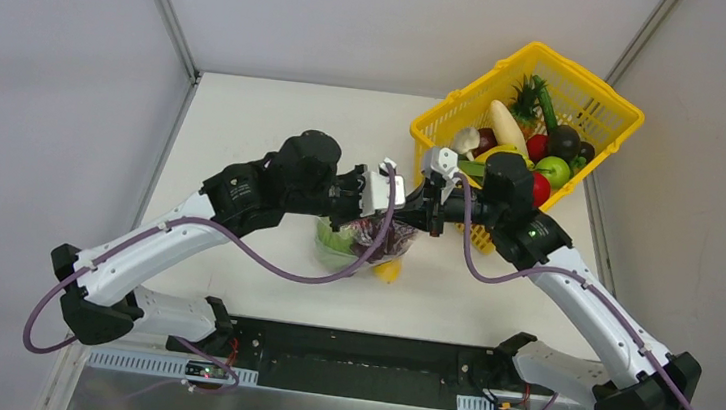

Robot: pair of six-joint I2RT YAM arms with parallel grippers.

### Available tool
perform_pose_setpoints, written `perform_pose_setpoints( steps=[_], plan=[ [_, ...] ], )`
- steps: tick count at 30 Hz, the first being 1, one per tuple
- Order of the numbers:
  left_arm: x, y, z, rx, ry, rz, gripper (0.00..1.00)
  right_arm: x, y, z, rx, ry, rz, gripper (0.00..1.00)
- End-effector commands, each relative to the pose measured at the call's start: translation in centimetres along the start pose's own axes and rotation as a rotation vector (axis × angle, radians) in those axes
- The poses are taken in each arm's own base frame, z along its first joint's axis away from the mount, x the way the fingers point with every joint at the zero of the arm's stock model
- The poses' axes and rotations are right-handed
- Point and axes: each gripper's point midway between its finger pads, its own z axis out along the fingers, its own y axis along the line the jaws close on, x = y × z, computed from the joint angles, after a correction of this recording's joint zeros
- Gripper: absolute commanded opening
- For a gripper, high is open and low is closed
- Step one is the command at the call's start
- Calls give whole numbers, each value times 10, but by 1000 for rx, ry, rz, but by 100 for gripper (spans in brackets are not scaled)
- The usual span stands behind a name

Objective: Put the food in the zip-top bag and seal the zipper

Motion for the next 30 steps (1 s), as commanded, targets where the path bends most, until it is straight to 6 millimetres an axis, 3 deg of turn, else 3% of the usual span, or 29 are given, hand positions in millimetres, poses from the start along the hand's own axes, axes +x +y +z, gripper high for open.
perform_pose_setpoints(
  steps=[1, 15, 30],
  plan=[
    [-8, 17, -31, -117, -51, 28, 0, -8, -3, -6, 35, -23, -56, 0],
    [34, 29, -62, -235, 30, -21, 0, -12, -3, -10, 60, -33, -63, 0],
    [59, 36, -93, -332, 65, -64, 0, -11, -5, -11, 79, -46, -64, 0]
  ],
)
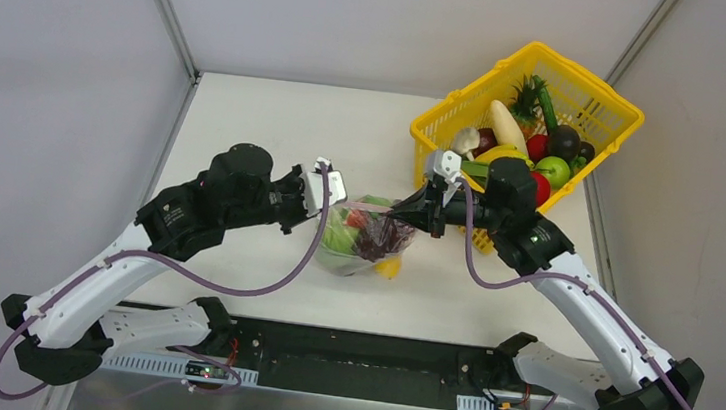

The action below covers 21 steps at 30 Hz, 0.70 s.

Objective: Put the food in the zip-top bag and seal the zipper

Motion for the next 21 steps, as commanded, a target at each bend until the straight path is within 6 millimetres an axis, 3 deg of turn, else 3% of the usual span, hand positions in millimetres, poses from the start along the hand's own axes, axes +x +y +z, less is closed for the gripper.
perform_pose_setpoints(
  steps=[1, 11, 21],
  plan=[
    [14, 19, -17, -113, 42, -21, 0, -13, -4, -8, 45, -39, -46, 0],
    [36, 24, -33, -189, 77, -55, 0, -13, -4, -8, 52, -44, -48, 0],
    [45, 31, -36, -226, 122, -49, 0, -13, -6, -7, 59, -55, -42, 0]
  ],
)
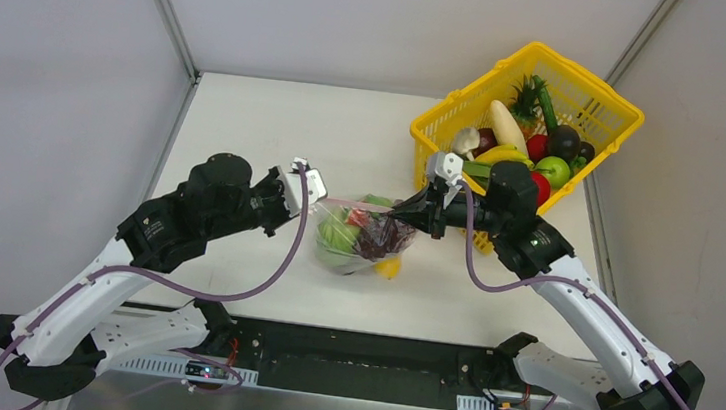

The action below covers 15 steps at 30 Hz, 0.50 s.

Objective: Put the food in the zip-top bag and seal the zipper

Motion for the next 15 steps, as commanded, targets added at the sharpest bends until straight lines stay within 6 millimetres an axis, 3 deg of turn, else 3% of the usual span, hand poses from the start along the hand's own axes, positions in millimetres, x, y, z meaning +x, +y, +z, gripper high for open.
perform_pose_setpoints(
  steps=[1, 7, 9, 15],
  plan=[
    [18, 16, -7, -93, 76, -1, 0, -15, -4, -5, 30, -48, -35, 0],
    [13, 19, -6, -107, 49, -7, 1, -16, -1, -4, 14, -57, -27, 0],
    [10, 17, -3, -99, 31, -17, 9, -20, -1, -3, 7, -73, -35, 0],
    [-11, 4, 8, -27, -70, -64, 47, -24, 5, 1, -41, -93, -11, 0]
  ],
)
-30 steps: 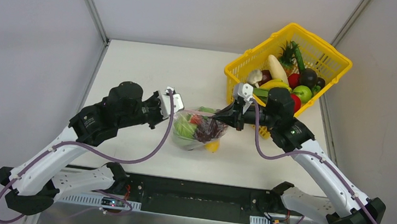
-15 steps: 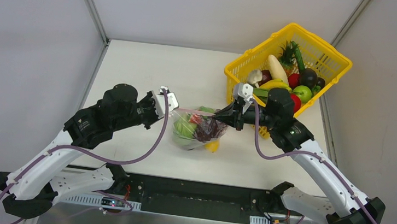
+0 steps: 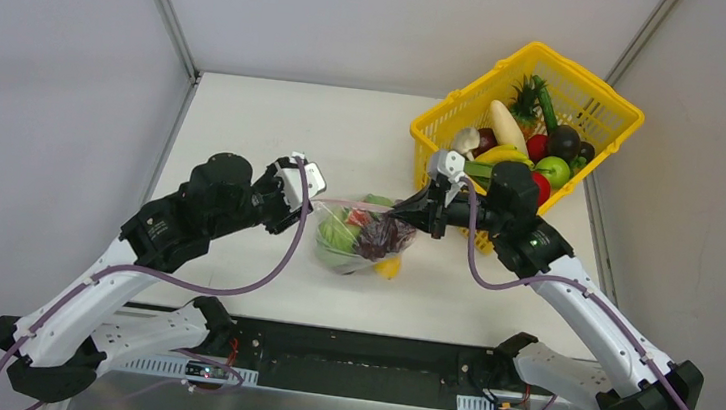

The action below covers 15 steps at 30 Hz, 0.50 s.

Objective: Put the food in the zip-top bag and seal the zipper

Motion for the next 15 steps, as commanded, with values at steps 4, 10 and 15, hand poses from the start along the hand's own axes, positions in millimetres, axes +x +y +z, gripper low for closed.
perform_pose_setpoints(
  steps=[4, 10, 15],
  plan=[
    [-21, -3, 8, 25, -92, -65, 61, -24, 10, -1, -59, -79, -33, 0],
    [-13, -7, 13, 41, -56, -69, 69, -29, 16, -3, -87, -89, -33, 0],
    [-9, -1, 17, 5, -18, -86, 71, -27, 11, -2, -60, -83, -26, 0]
  ],
)
